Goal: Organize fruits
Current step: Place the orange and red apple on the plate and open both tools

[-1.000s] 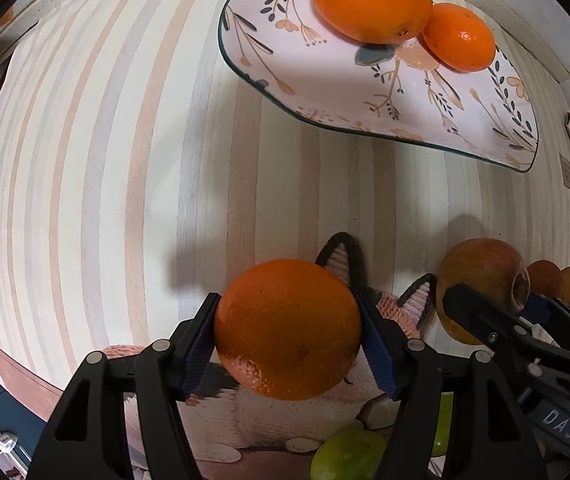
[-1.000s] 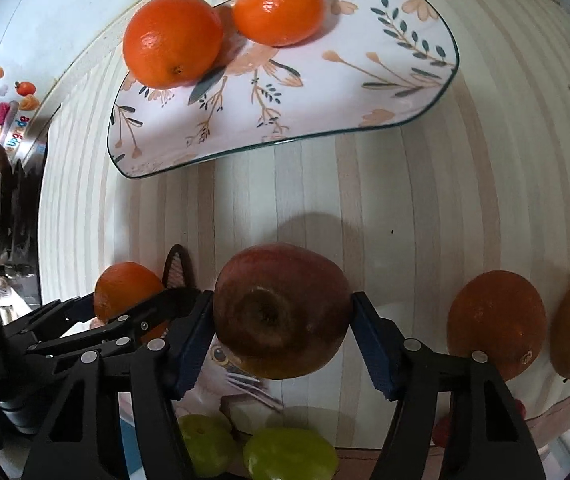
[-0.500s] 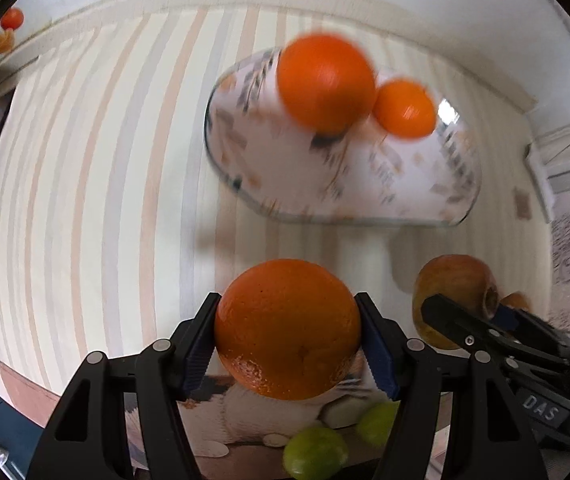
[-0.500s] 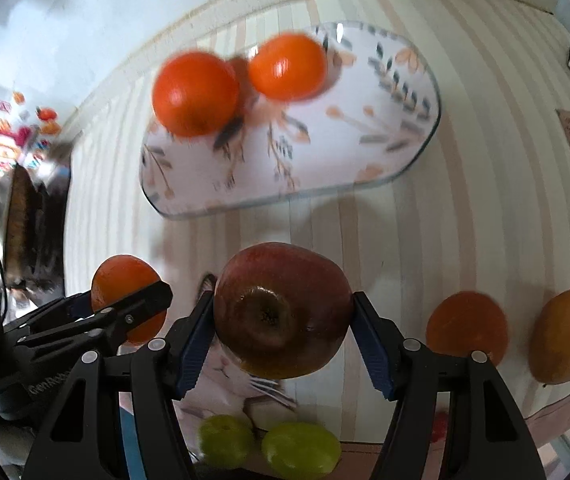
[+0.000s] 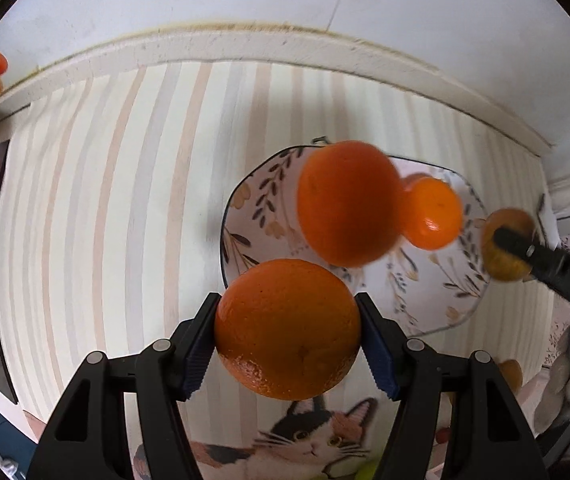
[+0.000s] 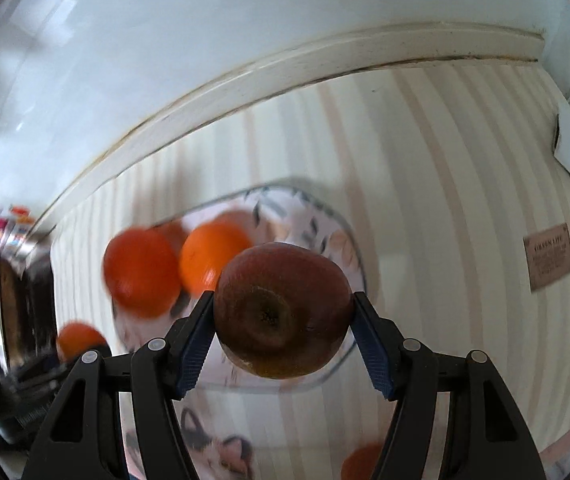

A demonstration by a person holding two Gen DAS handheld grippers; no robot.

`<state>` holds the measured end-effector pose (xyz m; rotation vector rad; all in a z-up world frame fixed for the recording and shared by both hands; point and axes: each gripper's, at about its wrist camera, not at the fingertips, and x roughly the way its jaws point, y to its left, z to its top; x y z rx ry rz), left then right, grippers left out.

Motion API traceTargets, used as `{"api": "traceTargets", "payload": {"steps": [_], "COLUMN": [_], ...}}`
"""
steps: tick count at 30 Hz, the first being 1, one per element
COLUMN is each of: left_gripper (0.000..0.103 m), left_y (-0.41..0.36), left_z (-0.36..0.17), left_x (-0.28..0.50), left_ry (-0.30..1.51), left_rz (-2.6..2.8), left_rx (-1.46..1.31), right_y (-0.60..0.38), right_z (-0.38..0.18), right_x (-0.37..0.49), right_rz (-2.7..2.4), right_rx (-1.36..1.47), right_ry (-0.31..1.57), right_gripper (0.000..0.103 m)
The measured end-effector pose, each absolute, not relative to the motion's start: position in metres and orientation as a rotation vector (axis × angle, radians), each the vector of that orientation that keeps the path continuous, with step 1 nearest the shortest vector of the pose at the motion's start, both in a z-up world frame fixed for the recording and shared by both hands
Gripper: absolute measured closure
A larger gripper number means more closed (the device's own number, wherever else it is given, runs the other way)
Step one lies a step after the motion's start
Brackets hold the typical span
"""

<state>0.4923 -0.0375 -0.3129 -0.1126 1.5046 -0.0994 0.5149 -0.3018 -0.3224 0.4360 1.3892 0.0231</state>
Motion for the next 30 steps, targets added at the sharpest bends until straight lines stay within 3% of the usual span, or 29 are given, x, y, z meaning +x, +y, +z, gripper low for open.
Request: {"api": "traceTargets", "payload": {"steps": [24, 30], "left_gripper": [0.039, 0.03], "left_y": [-0.062, -0.062], "left_z": [-0.361, -0.351], "left_x": [0.501, 0.505], "left_ry": [1.585, 1.576], "left_rz": [-0.056, -0.072], "left_rx": [-0.017, -0.063], "right_y": [-0.293, -0.297], "right_z": [-0.354, -0.353], "right_x": [0.555, 0.549], "right_rz": [-0.047, -0.043], "right_rx": [0.459, 0.48], "right_ry": [1.434, 1.426], "right_gripper": [0.03, 0.024]}}
